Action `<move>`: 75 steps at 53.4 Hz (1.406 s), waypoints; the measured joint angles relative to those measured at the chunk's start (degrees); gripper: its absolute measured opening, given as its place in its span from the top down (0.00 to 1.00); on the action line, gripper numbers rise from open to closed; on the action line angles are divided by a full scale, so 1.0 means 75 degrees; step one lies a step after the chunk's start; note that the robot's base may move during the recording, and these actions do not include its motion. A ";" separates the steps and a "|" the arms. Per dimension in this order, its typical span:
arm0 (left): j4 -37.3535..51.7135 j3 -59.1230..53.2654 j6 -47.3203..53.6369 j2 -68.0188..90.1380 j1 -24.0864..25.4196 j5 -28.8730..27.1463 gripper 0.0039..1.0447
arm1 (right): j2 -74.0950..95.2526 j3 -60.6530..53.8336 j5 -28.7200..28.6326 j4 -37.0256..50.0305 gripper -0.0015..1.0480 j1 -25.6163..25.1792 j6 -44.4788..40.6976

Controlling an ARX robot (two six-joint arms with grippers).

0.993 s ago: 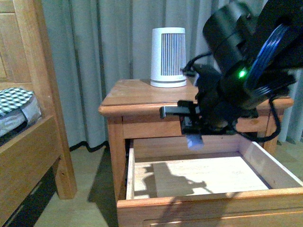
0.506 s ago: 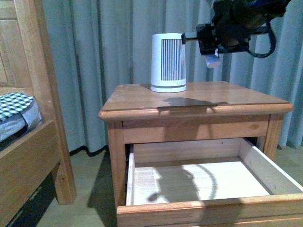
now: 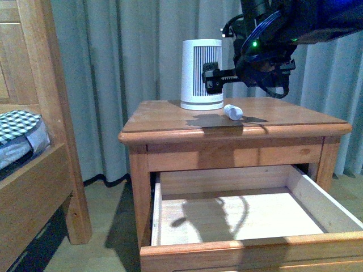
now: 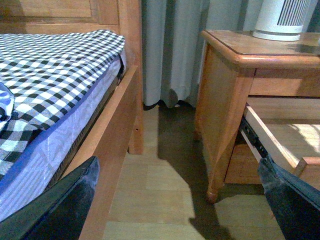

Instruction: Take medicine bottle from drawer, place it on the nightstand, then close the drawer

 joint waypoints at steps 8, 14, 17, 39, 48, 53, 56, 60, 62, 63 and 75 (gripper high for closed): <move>0.0000 0.0000 0.0000 0.0000 0.0000 0.0000 0.06 | -0.1941 -0.2320 -0.0670 0.1020 0.07 0.0134 0.0254; 0.0000 0.0000 0.0000 0.0000 0.0000 0.0000 0.06 | -0.4092 -0.4570 -0.1247 0.1405 0.21 0.0265 0.0554; 0.0000 0.0000 0.0000 0.0000 0.0000 0.0000 0.06 | -0.5080 -0.5642 -0.1480 0.1405 0.29 0.0318 0.0656; 0.0000 0.0000 0.0000 0.0000 0.0000 0.0000 0.06 | -0.7143 -1.2654 -0.1617 0.1629 0.94 0.0434 0.0831; 0.0000 0.0000 0.0000 0.0000 0.0000 -0.0003 0.06 | -0.4572 -1.2881 -0.1271 0.4881 0.97 0.0152 -0.0364; 0.0000 0.0000 0.0000 0.0000 0.0000 0.0000 0.06 | -0.2993 -1.2077 -0.1052 0.5896 0.97 -0.0070 -0.1008; 0.0000 0.0000 0.0000 0.0000 0.0000 0.0000 0.06 | -0.2215 -1.1456 -0.1003 0.6035 0.97 -0.0204 -0.1341; 0.0000 0.0000 -0.0003 0.0000 0.0000 0.0000 0.06 | -0.1530 -1.0800 -0.0962 0.6158 0.97 -0.0370 -0.1717; 0.0000 0.0000 0.0000 0.0000 0.0000 0.0000 0.06 | -0.1291 -1.0346 -0.0900 0.6067 0.97 -0.0443 -0.1880; 0.0000 0.0000 0.0000 0.0000 0.0000 0.0006 0.06 | -0.1154 -1.0013 -0.0799 0.5936 0.97 -0.0495 -0.2025; 0.0000 0.0000 0.0000 0.0000 0.0000 0.0000 0.06 | -0.0143 -0.7443 -0.0125 0.4500 0.97 -0.0982 -0.2932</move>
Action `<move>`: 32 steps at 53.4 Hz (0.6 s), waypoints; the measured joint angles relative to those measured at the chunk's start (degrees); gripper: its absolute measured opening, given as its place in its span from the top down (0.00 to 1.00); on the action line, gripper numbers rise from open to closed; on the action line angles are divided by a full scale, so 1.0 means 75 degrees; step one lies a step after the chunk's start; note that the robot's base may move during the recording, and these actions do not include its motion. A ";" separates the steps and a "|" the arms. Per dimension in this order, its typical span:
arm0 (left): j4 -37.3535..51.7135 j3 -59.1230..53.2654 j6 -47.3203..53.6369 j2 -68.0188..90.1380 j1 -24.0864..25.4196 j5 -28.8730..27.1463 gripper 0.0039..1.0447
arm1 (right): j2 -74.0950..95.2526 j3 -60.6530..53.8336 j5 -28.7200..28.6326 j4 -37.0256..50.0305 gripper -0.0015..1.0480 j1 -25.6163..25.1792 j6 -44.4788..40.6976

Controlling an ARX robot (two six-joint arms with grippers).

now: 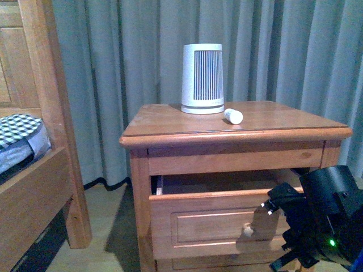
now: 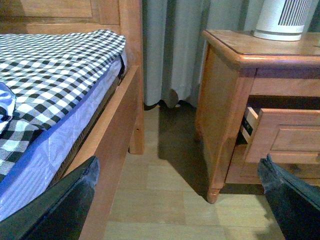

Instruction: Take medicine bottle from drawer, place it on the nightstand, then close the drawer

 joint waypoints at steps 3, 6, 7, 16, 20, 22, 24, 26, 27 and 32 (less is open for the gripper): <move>0.0000 0.0000 0.0000 0.0000 -0.0003 0.0003 0.06 | 0.0117 0.0463 0.0026 -0.0251 0.97 -0.0105 -0.0128; 0.0000 0.0000 0.0000 0.0000 0.0000 0.0000 0.06 | 0.0163 0.0892 0.0038 -0.0446 0.97 -0.0198 -0.0169; 0.0000 0.0000 0.0000 0.0000 0.0000 0.0000 0.06 | 0.0166 0.1037 0.0029 -0.0469 0.97 -0.0224 -0.0175; 0.0000 0.0000 0.0000 0.0000 0.0000 0.0000 0.06 | 0.0166 0.1615 -0.0210 -0.0428 0.97 -0.0323 -0.0149; 0.0000 0.0000 0.0000 0.0000 0.0000 0.0003 0.06 | 0.0166 0.1792 -0.0271 -0.0393 0.97 -0.0367 -0.0119; 0.0000 0.0000 0.0000 0.0000 0.0000 0.0000 0.06 | 0.0166 0.1874 -0.0309 -0.0399 0.97 -0.0385 -0.0087; 0.0000 0.0000 0.0000 0.0000 0.0000 0.0003 0.06 | 0.0166 0.1938 -0.0332 -0.0391 0.97 -0.0408 -0.0082; 0.0000 0.0000 0.0000 0.0000 0.0000 0.0003 0.06 | 0.0166 0.1999 -0.0361 -0.0391 0.97 -0.0434 -0.0085; 0.0000 0.0000 0.0000 0.0000 0.0000 0.0000 0.06 | 0.0166 0.2002 -0.0414 -0.0391 0.97 -0.0455 -0.0073; 0.0000 0.0000 0.0000 0.0000 0.0000 0.0003 0.06 | 0.0166 0.2028 -0.0536 -0.0329 0.97 -0.0519 -0.0052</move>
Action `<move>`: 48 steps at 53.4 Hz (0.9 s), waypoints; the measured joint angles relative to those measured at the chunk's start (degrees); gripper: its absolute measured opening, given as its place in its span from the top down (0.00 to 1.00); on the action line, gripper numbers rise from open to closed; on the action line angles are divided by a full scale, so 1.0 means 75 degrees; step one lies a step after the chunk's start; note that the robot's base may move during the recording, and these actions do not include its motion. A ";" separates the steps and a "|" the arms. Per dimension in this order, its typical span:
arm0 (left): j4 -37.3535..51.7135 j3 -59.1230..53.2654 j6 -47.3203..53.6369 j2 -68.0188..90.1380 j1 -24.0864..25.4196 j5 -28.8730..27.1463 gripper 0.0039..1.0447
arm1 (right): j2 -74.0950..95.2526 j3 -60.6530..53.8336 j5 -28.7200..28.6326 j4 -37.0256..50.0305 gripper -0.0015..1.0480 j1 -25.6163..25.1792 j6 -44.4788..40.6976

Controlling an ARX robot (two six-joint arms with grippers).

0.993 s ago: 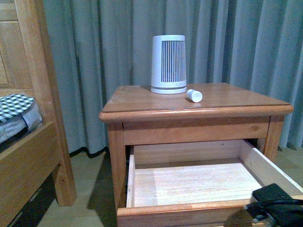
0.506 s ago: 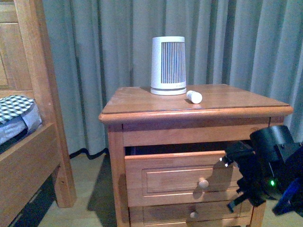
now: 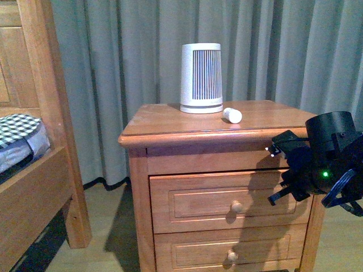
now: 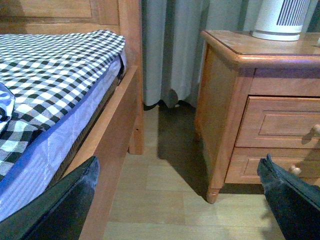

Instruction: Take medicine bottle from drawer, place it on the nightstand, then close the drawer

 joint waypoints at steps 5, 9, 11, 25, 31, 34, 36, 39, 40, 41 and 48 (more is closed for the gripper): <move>0.0000 0.0000 0.0000 0.0000 0.0000 -0.0003 0.06 | 0.0000 -0.0035 -0.0114 0.0134 0.97 -0.0041 0.0055; 0.0000 0.0000 0.0000 0.0000 0.0000 -0.0003 0.06 | -0.0032 -0.0134 -0.0184 0.0219 0.97 -0.0055 0.0192; 0.0000 0.0000 0.0000 0.0000 0.0000 -0.0003 0.06 | -0.0125 -0.0245 -0.0283 0.0230 0.97 -0.0067 0.0393; 0.0000 0.0000 0.0000 0.0000 0.0000 -0.0003 0.06 | -0.2658 -0.2562 -0.2081 0.0122 0.97 -0.0102 0.3279; 0.0000 0.0000 0.0000 0.0000 0.0000 -0.0003 0.06 | -0.4462 -0.3850 -0.3075 0.0318 0.97 -0.0291 0.4447; 0.0000 0.0000 0.0000 0.0000 0.0000 -0.0003 0.06 | -0.5482 -0.4456 -0.3535 0.0321 0.92 -0.0475 0.4838; 0.0000 0.0000 0.0000 0.0000 0.0000 -0.0003 0.06 | -0.6117 -0.4782 -0.3660 0.0210 0.88 -0.0592 0.5036; 0.0000 0.0000 0.0000 0.0000 0.0000 -0.0003 0.06 | -0.7396 -0.5467 -0.3529 0.0061 0.82 -0.0734 0.5080; 0.0000 0.0000 0.0000 0.0000 0.0000 -0.0003 0.06 | -0.7839 -0.5782 -0.3069 0.0300 0.85 -0.0737 0.4954; 0.0000 0.0000 0.0000 0.0000 0.0000 0.0000 0.06 | -0.8282 -0.6091 -0.2643 0.0490 0.88 -0.0737 0.4683; 0.0000 0.0000 0.0000 0.0000 0.0000 -0.0003 0.06 | -1.1721 -0.7968 -0.1125 -0.0825 0.97 -0.0303 0.3520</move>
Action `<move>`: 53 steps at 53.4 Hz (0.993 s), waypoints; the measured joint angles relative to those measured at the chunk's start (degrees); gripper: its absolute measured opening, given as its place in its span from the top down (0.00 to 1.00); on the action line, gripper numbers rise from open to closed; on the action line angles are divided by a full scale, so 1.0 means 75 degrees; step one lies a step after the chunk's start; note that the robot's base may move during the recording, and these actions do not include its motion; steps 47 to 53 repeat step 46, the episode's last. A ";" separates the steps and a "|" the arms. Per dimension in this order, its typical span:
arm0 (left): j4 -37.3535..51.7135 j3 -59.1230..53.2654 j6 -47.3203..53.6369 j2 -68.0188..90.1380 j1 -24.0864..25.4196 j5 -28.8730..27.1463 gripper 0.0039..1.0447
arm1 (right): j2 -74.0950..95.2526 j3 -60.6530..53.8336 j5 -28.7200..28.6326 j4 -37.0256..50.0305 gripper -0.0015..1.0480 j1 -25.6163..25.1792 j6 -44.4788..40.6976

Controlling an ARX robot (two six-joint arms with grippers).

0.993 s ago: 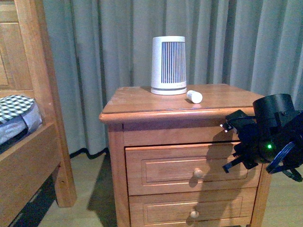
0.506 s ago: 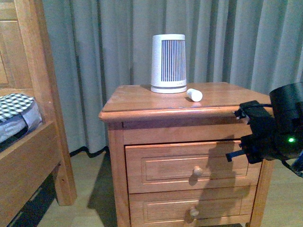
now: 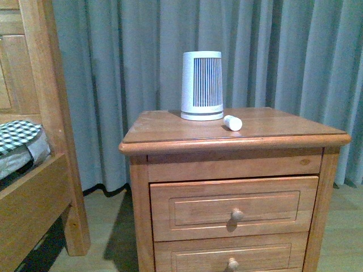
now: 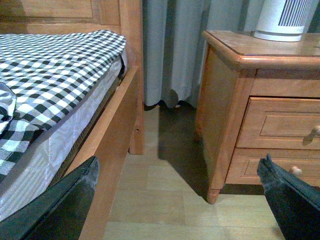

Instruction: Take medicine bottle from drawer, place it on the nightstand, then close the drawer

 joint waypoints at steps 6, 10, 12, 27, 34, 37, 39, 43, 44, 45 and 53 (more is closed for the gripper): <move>0.0000 0.0000 0.0000 0.0000 0.0000 0.0000 0.06 | -0.2908 -0.1113 0.0128 -0.1856 0.97 0.0064 -0.0332; 0.0000 0.0000 0.0000 0.0000 -0.0003 0.0003 0.06 | -0.4374 -0.1821 0.0143 -0.1967 0.97 0.0064 -0.0399; 0.0000 0.0000 0.0000 0.0000 0.0000 0.0000 0.06 | -0.4721 -0.2052 0.0137 -0.1906 0.97 0.0064 -0.0428; -0.0003 0.0000 0.0000 0.0000 0.0000 0.0003 0.06 | -0.5770 -0.3147 0.0117 -0.1757 0.97 0.0067 -0.0525; 0.0000 0.0000 0.0000 0.0000 0.0000 0.0003 0.06 | -0.5773 -0.3147 0.0114 -0.1757 0.90 0.0067 -0.0539; 0.0000 0.0000 0.0000 0.0000 0.0000 0.0003 0.06 | -0.5773 -0.3147 0.0117 -0.1757 0.82 0.0067 -0.0539; -0.0003 0.0000 0.0000 0.0000 0.0000 0.0003 0.06 | -0.5773 -0.3147 0.0117 -0.1757 0.75 0.0067 -0.0539; 0.0000 0.0000 0.0000 0.0000 0.0000 0.0000 0.06 | -0.5773 -0.3147 0.0117 -0.1757 0.62 0.0067 -0.0539; 0.0000 0.0000 0.0000 0.0000 0.0000 0.0003 0.06 | -0.5773 -0.3147 0.0117 -0.1757 0.59 0.0067 -0.0539; -0.0003 0.0000 0.0000 0.0000 0.0000 0.0003 0.06 | -0.5773 -0.3147 0.0117 -0.1757 0.55 0.0067 -0.0539; 0.0000 0.0000 0.0000 0.0000 0.0000 0.0003 0.06 | -0.5773 -0.3147 0.0117 -0.1757 0.52 0.0067 -0.0539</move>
